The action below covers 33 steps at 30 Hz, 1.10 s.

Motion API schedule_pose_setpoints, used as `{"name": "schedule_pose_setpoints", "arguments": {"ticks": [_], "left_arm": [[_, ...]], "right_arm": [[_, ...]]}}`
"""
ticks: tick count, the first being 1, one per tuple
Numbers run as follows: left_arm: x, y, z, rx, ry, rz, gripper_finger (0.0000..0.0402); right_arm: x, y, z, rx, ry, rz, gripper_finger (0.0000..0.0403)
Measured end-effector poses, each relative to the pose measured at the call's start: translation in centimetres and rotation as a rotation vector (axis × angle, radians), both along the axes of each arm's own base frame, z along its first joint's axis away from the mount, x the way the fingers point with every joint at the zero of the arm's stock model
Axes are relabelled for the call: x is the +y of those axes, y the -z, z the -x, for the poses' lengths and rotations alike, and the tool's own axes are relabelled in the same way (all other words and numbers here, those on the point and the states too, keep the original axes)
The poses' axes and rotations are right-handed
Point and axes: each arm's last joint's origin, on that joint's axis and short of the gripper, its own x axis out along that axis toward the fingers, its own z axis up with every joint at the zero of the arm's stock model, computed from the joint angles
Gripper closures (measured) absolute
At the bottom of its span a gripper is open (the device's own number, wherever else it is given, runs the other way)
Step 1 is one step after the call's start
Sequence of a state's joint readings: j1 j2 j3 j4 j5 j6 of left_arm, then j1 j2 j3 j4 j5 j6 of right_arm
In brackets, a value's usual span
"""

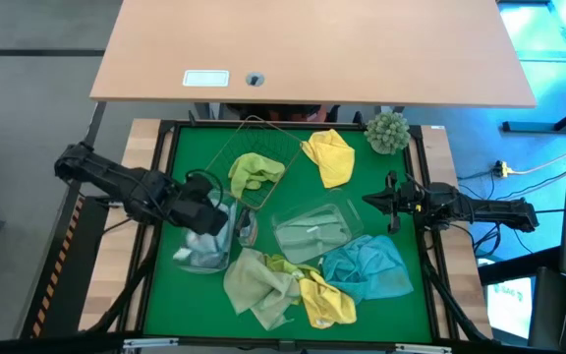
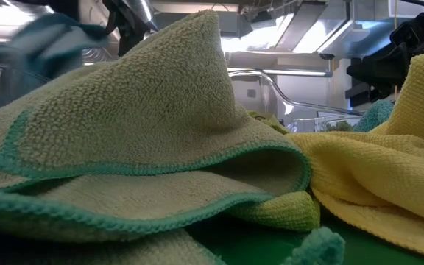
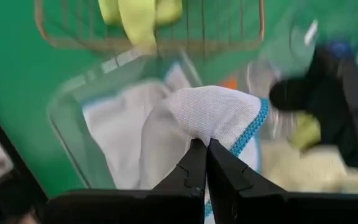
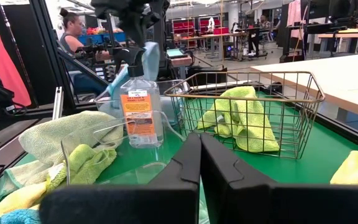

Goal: Sort microfiber towel by color & place in baskets
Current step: Put the blue microfiber towel into the left transparent bin

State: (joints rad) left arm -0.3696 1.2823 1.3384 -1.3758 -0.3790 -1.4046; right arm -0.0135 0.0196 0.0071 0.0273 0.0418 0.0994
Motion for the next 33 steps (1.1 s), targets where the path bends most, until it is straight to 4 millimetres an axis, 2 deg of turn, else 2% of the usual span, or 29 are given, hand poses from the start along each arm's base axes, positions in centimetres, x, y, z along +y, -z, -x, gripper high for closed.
{"name": "schedule_pose_setpoints", "arguments": {"ticks": [7, 11, 17, 26, 30, 33], "left_arm": [[0.9, -0.1, -0.3, -0.011, -0.032, -0.061, 0.0401], [0.5, 0.5, -0.1, 0.035, 0.005, 0.020, 0.0401], [-0.9, 4.1, 0.5, 0.191, 0.084, 0.163, 0.0401], [-1.2, 9.8, 0.5, 0.199, 0.099, 0.164, 0.0401], [-1.0, 11.5, 0.8, 0.212, 0.096, 0.160, 0.0401], [-1.0, 11.8, 0.9, 0.219, 0.095, 0.157, 0.0401]], "right_arm": [[0.0, 0.0, 0.0, 0.000, 0.000, 0.000, 0.0400], [0.0, 0.0, 0.0, 0.001, 0.000, 0.000, 0.0400], [0.0, 0.0, 0.0, 0.000, 0.000, 0.000, 0.0400], [0.0, 0.0, 0.0, 0.000, 0.000, 0.000, 0.0400], [0.0, 0.0, 0.0, 0.000, 0.000, 0.000, 0.0400], [0.0, 0.0, 0.0, 0.000, 0.000, 0.000, 0.0400]]}}
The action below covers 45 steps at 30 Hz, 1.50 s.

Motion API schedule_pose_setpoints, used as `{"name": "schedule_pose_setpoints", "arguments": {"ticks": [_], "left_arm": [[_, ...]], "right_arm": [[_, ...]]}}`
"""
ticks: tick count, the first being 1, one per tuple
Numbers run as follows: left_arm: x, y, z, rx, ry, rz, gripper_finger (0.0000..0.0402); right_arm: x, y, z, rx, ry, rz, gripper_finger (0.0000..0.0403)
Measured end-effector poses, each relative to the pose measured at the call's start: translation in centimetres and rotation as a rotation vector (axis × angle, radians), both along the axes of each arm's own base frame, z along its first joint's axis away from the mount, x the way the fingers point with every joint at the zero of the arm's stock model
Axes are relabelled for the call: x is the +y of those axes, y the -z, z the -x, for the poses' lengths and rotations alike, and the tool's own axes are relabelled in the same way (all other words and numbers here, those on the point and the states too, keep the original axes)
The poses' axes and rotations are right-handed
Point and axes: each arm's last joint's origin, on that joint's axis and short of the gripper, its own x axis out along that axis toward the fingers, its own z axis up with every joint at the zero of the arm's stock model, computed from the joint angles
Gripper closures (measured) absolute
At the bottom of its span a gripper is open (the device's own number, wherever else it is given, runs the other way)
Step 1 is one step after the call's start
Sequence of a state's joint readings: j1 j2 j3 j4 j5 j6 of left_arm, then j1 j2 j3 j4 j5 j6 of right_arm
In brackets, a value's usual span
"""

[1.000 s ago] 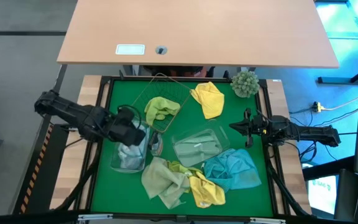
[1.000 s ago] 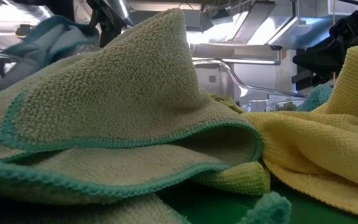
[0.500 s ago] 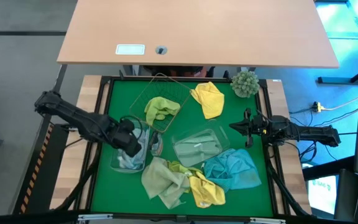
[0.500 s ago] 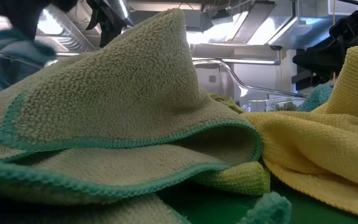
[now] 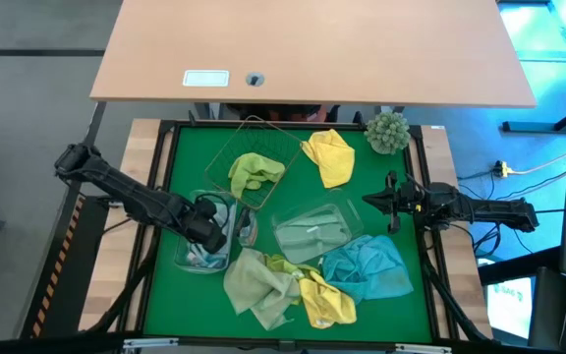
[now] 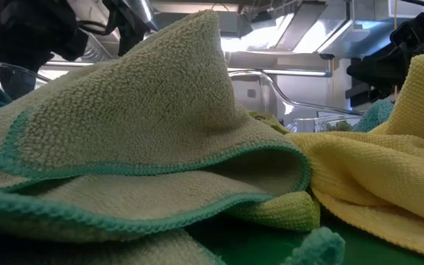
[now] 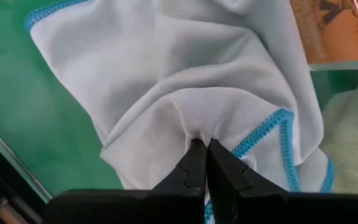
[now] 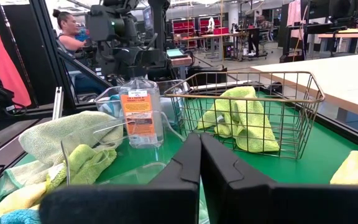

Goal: Sort microfiber towel by color & place in baskets
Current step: Put the blue microfiber towel into the left transparent bin, then put the right dark blue microfiber towel into the left transparent bin

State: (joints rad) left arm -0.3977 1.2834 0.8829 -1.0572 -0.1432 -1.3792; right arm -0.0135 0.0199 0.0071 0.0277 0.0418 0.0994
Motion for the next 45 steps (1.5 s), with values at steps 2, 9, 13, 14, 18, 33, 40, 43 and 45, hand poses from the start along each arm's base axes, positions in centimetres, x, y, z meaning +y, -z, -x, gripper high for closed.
{"name": "schedule_pose_setpoints", "arguments": {"ticks": [2, 9, 13, 14, 18, 33, 40, 43, 45], "left_arm": [[0.0, 0.0, 0.0, -0.001, -0.003, 0.001, 0.0401], [0.4, 0.0, -0.2, 0.006, -0.022, 0.019, 0.0345], [0.5, 0.0, -0.2, 0.024, -0.020, 0.063, 0.0295], [0.5, 0.0, -0.2, 0.031, 0.000, 0.075, 0.0285], [0.5, -0.5, -0.3, 0.053, 0.036, 0.130, 0.0258], [0.5, -5.9, -0.8, 0.007, 0.155, 0.054, 0.0248], [0.4, -8.0, -1.1, -0.050, 0.228, 0.053, 0.0248], [0.3, -9.2, -1.3, -0.091, 0.270, 0.054, 0.0248], [0.3, -10.0, -1.4, -0.116, 0.291, 0.054, 0.0248]], "right_arm": [[0.0, 0.0, 0.0, 0.000, 0.000, 0.000, 0.0400], [0.0, -0.3, 0.0, -0.031, -0.001, -0.037, 0.0400], [0.0, -0.4, 0.0, -0.033, -0.001, -0.054, 0.0400], [0.0, -0.4, 0.0, -0.037, -0.001, -0.054, 0.0400], [0.0, -0.5, 0.0, -0.042, -0.002, -0.054, 0.0400], [0.2, -0.8, 0.1, -0.065, -0.069, -0.178, 0.0278], [0.6, -1.1, 0.2, -0.063, -0.204, -0.193, 0.0223], [0.6, -2.6, 0.5, -0.099, -0.235, -0.219, 0.0220], [0.7, -3.7, 0.8, -0.112, -0.260, -0.216, 0.0219]]}}
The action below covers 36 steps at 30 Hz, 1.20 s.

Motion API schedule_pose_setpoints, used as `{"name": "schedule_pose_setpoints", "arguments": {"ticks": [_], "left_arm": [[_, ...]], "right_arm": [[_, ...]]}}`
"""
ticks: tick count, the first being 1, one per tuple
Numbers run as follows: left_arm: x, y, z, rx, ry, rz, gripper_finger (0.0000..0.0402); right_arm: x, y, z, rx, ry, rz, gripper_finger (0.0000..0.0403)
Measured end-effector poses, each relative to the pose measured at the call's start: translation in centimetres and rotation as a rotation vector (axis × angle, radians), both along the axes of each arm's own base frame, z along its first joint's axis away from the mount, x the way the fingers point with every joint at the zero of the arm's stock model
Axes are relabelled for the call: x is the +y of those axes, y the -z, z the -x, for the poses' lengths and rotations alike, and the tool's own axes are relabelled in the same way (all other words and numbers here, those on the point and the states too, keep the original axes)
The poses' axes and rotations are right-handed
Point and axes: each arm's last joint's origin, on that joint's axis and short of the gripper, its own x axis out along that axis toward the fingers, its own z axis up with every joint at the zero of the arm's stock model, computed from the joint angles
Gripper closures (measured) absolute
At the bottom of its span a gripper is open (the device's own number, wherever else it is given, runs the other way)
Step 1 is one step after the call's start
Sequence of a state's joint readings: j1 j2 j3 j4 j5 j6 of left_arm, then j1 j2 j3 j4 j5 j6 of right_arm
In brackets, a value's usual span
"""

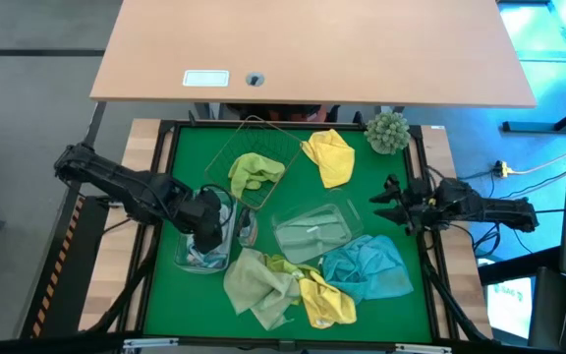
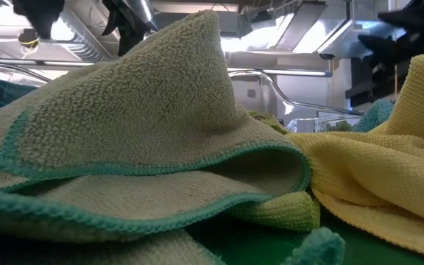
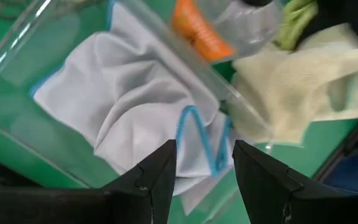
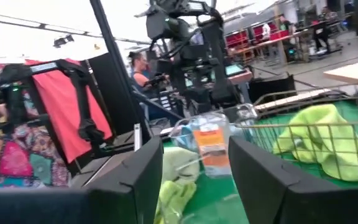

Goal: Sort microfiber towel by color & place in baskets
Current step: Put the right dark blue microfiber towel into the left transparent bin

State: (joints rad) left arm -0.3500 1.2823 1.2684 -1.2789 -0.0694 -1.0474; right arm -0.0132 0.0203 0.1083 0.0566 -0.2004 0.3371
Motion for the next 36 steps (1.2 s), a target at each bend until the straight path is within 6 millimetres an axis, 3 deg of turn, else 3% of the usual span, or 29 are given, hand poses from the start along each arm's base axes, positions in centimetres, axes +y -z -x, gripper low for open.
{"name": "schedule_pose_setpoints", "arguments": {"ticks": [5, 16, 26, 36], "left_arm": [[0.0, -1.5, -0.2, -0.062, 0.024, -0.018, 0.0248], [0.1, -2.0, -0.2, -0.095, 0.036, -0.066, 0.0248], [0.2, -2.0, -0.3, -0.095, 0.034, -0.066, 0.0248], [0.2, -2.1, -0.3, -0.103, 0.024, -0.088, 0.0248]], "right_arm": [[0.1, -2.2, 0.8, 0.041, -0.021, 0.003, 0.0219], [0.2, -3.8, 0.8, 0.498, -0.079, -0.070, 0.0219], [0.9, -2.5, -1.4, 0.746, -0.300, -0.184, 0.0219], [0.6, -0.3, -1.5, 1.017, -0.187, -0.195, 0.0219]]}}
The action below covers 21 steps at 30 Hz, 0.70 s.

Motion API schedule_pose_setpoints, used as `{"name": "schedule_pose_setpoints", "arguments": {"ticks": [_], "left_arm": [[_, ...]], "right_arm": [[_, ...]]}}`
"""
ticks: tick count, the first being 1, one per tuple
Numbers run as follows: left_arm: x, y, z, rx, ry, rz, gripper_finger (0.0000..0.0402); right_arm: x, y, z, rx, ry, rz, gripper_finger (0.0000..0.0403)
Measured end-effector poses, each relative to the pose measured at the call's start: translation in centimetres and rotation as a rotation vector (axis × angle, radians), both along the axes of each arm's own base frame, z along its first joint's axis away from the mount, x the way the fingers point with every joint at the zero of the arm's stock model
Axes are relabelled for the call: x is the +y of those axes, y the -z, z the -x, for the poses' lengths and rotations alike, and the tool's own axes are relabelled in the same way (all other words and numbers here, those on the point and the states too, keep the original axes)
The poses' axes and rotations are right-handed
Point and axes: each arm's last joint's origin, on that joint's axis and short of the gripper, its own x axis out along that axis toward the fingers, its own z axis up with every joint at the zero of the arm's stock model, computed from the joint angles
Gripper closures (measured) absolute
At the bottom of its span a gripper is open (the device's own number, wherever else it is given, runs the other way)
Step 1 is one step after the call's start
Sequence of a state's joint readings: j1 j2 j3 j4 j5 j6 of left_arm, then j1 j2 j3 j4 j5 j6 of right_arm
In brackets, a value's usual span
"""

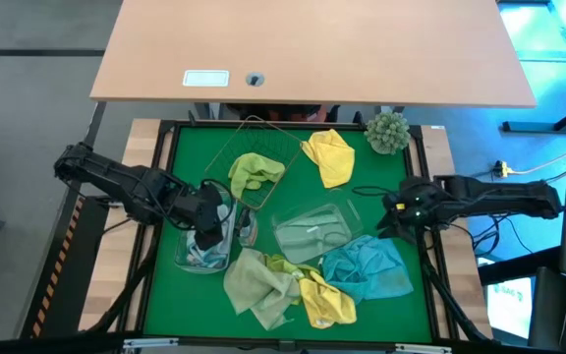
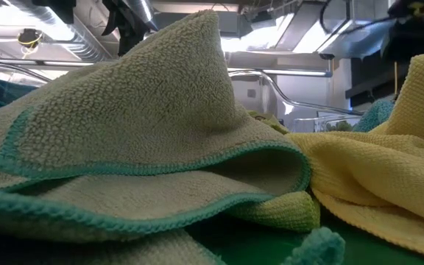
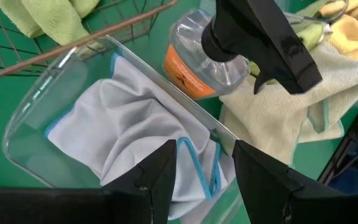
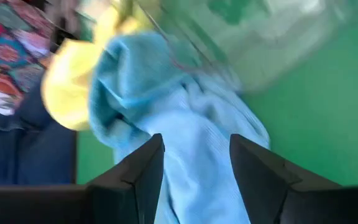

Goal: Sort microfiber towel by color & place in baskets
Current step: Put the right dark blue microfiber towel into the left transparent bin

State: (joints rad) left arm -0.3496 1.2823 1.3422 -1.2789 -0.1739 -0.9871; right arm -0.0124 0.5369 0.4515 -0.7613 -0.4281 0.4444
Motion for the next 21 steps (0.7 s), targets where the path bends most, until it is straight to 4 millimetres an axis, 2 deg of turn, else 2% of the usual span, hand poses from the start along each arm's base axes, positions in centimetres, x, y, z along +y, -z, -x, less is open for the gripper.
{"name": "schedule_pose_setpoints", "arguments": {"ticks": [13, 17, 21], "left_arm": [[0.0, 0.0, 0.0, 0.000, -0.005, 0.001, 0.0248], [0.0, 0.0, 0.0, -0.001, -0.006, 0.002, 0.0248], [0.0, 0.0, 0.0, -0.001, -0.023, 0.009, 0.0248]], "right_arm": [[0.0, 2.9, -0.9, 0.143, -0.014, -0.012, 0.0219], [0.1, 3.2, -1.1, 0.162, -0.034, -0.004, 0.0219], [0.9, 3.2, -1.5, 0.135, -0.110, -0.002, 0.0219]]}}
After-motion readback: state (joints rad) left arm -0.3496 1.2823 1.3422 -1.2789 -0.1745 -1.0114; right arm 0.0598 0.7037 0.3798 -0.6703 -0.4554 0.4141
